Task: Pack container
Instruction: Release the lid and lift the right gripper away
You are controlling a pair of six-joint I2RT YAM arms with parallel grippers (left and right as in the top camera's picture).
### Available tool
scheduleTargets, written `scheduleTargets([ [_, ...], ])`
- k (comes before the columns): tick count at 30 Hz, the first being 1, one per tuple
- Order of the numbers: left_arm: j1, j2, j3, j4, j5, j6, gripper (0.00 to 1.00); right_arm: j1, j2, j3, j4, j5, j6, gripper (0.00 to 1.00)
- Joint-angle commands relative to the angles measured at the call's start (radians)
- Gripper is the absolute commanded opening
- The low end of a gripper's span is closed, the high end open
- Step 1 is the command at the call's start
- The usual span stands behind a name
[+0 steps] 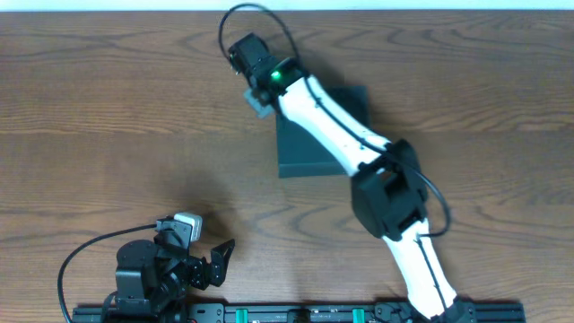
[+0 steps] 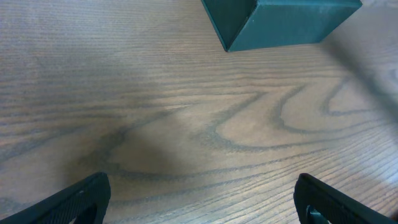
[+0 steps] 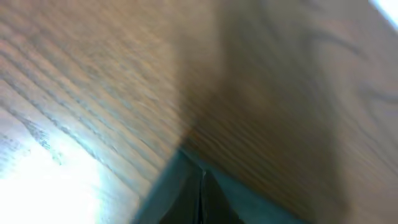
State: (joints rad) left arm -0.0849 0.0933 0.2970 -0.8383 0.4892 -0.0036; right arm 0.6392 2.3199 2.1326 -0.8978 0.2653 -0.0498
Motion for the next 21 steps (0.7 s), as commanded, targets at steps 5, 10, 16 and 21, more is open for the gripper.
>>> scheduleTargets([
  [5, 0.006, -0.005, -0.001, -0.003, -0.008, -0.003, 0.95, -0.120, -0.179, 0.029, -0.209, 0.026, 0.241, 0.01],
  [10, 0.006, -0.005, -0.001, -0.003, -0.008, -0.004, 0.95, -0.181, -0.209, 0.026, -0.401, 0.027, 0.381, 0.01],
  [16, 0.006, -0.005, -0.001, -0.003, -0.008, -0.004, 0.95, -0.251, -0.247, -0.026, -0.457, 0.031, 0.420, 0.01],
  [21, 0.006, -0.005, -0.001, -0.003, -0.008, -0.004, 0.95, -0.324, -0.389, -0.240, -0.401, 0.026, 0.383, 0.01],
])
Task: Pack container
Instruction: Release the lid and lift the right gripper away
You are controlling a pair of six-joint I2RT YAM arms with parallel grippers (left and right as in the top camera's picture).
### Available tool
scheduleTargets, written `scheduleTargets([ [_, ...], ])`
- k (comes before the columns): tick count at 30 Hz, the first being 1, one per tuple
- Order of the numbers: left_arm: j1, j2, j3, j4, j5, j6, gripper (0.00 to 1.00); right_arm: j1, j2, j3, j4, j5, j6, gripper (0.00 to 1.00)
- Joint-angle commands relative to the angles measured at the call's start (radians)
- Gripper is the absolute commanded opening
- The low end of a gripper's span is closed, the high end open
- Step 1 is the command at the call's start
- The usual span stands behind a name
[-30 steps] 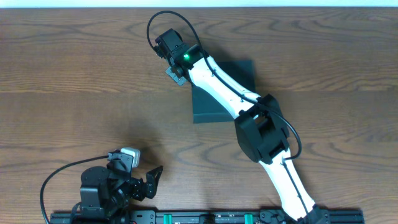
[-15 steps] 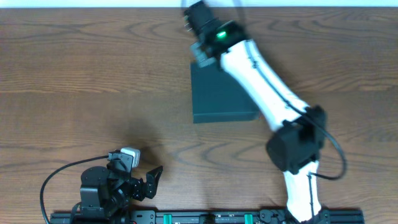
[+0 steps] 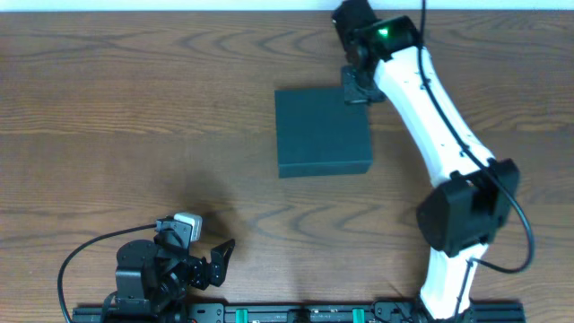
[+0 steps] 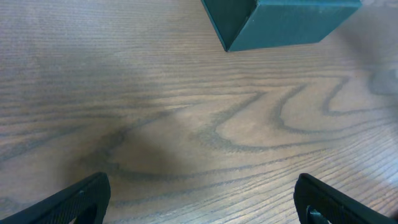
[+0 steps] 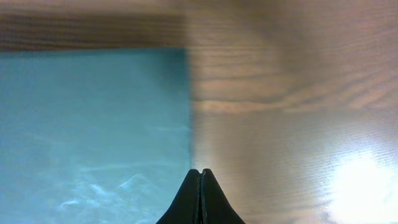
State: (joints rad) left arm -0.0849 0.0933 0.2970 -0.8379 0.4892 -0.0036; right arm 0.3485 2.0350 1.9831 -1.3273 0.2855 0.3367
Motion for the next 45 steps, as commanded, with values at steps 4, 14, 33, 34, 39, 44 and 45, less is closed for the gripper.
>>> scheduleTargets([
  [4, 0.006, -0.005, -0.001, -0.004, -0.008, -0.003, 0.95, -0.085, -0.252, -0.355, 0.233, -0.182, -0.155, 0.01],
  [14, 0.006, -0.005, -0.001, -0.004, -0.008, -0.003, 0.95, -0.152, -0.288, -0.792, 0.581, -0.365, -0.103, 0.01],
  [33, 0.006, -0.005, -0.001, -0.004, -0.008, -0.003, 0.95, -0.099, -0.257, -0.744, 0.607, -0.279, -0.045, 0.01],
  [34, 0.006, -0.005, -0.001, -0.004, -0.008, -0.003, 0.95, -0.098, -0.276, -0.732, 0.588, -0.262, -0.044, 0.01],
  [39, 0.006, -0.005, -0.001, -0.004, -0.008, -0.003, 0.95, -0.066, -0.412, -0.720, 0.499, -0.185, -0.030, 0.01],
  [44, 0.006, -0.005, -0.001, -0.004, -0.008, -0.003, 0.95, 0.046, -0.486, -0.720, 0.399, -0.201, -0.031, 0.01],
  [45, 0.006, -0.005, -0.001, -0.004, -0.008, -0.004, 0.95, 0.073, -0.489, -0.720, 0.389, -0.206, -0.031, 0.01],
])
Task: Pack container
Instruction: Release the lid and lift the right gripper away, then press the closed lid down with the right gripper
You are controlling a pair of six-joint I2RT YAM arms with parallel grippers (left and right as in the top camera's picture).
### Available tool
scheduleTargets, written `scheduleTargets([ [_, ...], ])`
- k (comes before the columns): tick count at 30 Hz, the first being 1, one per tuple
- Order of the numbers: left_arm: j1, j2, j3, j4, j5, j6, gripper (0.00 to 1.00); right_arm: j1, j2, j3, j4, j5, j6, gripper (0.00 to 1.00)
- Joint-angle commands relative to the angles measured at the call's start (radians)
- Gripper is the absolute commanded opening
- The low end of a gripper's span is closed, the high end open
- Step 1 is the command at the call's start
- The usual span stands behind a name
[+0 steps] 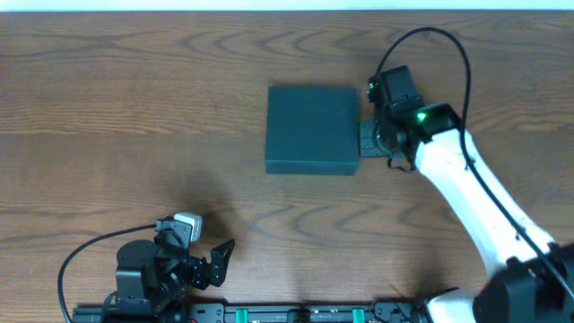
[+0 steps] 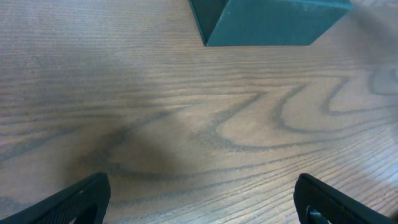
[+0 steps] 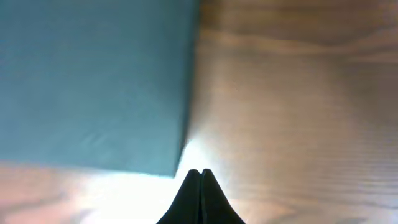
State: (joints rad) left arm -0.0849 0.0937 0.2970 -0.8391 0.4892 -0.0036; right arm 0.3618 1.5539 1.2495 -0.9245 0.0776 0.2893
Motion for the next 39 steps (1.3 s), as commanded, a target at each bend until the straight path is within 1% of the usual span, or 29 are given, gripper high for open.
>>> scheduleTargets([
  [1, 0.006, -0.005, -0.001, -0.003, -0.008, -0.004, 0.95, 0.092, -0.009, 0.013, -0.024, -0.001, 0.017, 0.01],
  [4, 0.006, -0.005, -0.001, -0.003, -0.008, -0.003, 0.95, 0.164, -0.005, 0.008, -0.046, -0.011, 0.028, 0.01],
  [7, 0.006, -0.005, -0.001, -0.003, -0.008, -0.003, 0.95, 0.220, -0.002, -0.032, -0.025, -0.013, 0.048, 0.01],
  [8, 0.006, -0.005, -0.001, -0.003, -0.008, -0.003, 0.95, 0.222, 0.001, -0.050, -0.010, -0.021, 0.048, 0.01],
  [12, 0.006, -0.005, -0.001, -0.003, -0.008, -0.003, 0.95, 0.226, 0.029, -0.178, 0.144, -0.119, 0.048, 0.01],
  [16, 0.006, -0.005, -0.001, -0.003, -0.008, -0.003, 0.95, 0.256, 0.103, -0.190, 0.195, -0.138, 0.048, 0.01],
  [21, 0.006, -0.005, -0.001, -0.003, -0.008, -0.004, 0.95, 0.254, 0.179, -0.190, 0.282, -0.138, 0.047, 0.01],
  [26, 0.006, -0.005, -0.001, -0.003, -0.008, -0.003, 0.95, 0.244, 0.184, -0.190, 0.312, -0.134, 0.055, 0.01],
  [33, 0.006, -0.005, -0.001, -0.003, -0.008, -0.004, 0.95, 0.232, 0.192, -0.190, 0.403, -0.126, 0.054, 0.01],
  [39, 0.006, -0.005, -0.001, -0.003, -0.008, -0.003, 0.95, 0.224, 0.206, -0.190, 0.426, -0.042, 0.058, 0.01],
])
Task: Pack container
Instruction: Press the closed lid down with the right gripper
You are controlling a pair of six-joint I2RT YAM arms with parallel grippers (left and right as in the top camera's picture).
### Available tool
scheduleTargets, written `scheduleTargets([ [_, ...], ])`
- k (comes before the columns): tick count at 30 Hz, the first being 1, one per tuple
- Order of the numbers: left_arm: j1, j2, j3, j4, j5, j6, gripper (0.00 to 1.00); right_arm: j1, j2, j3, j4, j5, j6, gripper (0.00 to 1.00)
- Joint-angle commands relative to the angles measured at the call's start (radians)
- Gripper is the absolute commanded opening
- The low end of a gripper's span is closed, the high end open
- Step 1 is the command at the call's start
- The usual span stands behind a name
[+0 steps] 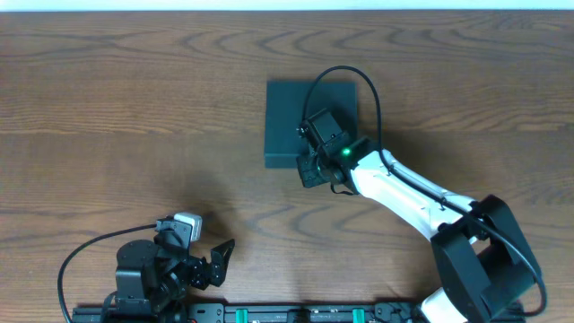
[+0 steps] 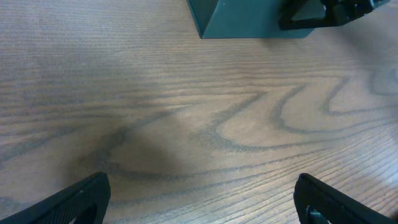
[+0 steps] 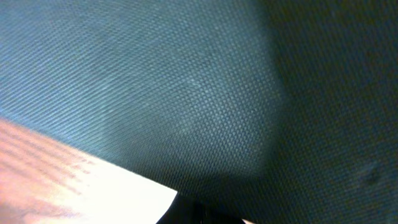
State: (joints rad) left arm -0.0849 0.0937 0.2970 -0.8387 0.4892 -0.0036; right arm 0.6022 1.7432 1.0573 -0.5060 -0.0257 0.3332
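Observation:
A dark teal closed box lies flat at the middle of the wooden table and shows as a corner in the left wrist view. My right gripper is shut, its tips against the box's near side; the box's textured face fills that view. The same gripper shows as a dark shape at the box's front. My left gripper rests low at the near left edge, open, its fingers wide apart over bare wood.
The brown wooden table runs to a pale far edge. A black rail lies along the near edge. A black cable loops over the box from my right wrist.
My right gripper has moved from the box's right side to its near side, still shut. The box sits almost where it was, shifted slightly. The left arm is unchanged.
My shut right gripper was first at the far left corner of the skewed box. Then it stood at the far right corner. Then it was at the right side, with the box shifted left and squared. Now it touches the near side.

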Motion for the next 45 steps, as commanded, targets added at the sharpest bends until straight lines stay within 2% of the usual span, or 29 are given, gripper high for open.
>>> scheduleTargets([
  [1, 0.006, -0.005, -0.001, -0.003, -0.008, -0.004, 0.95, -0.017, 0.018, 0.003, 0.008, 0.063, 0.014, 0.01],
  [8, 0.006, -0.005, -0.001, -0.003, -0.008, -0.003, 0.95, -0.033, 0.018, 0.003, 0.040, 0.077, 0.029, 0.01],
  [17, 0.006, -0.005, -0.001, -0.003, -0.008, -0.004, 0.95, -0.031, 0.018, 0.003, 0.121, -0.047, 0.098, 0.01],
  [38, 0.006, -0.005, -0.001, -0.003, -0.008, -0.004, 0.95, -0.032, 0.018, 0.003, 0.181, -0.017, 0.107, 0.01],
  [42, 0.006, -0.005, -0.001, -0.003, -0.008, -0.004, 0.95, 0.007, -0.008, 0.024, 0.146, -0.061, 0.085, 0.01],
  [45, 0.006, -0.005, -0.001, -0.003, -0.008, -0.003, 0.95, 0.040, -0.091, 0.024, 0.146, -0.061, 0.008, 0.01],
])
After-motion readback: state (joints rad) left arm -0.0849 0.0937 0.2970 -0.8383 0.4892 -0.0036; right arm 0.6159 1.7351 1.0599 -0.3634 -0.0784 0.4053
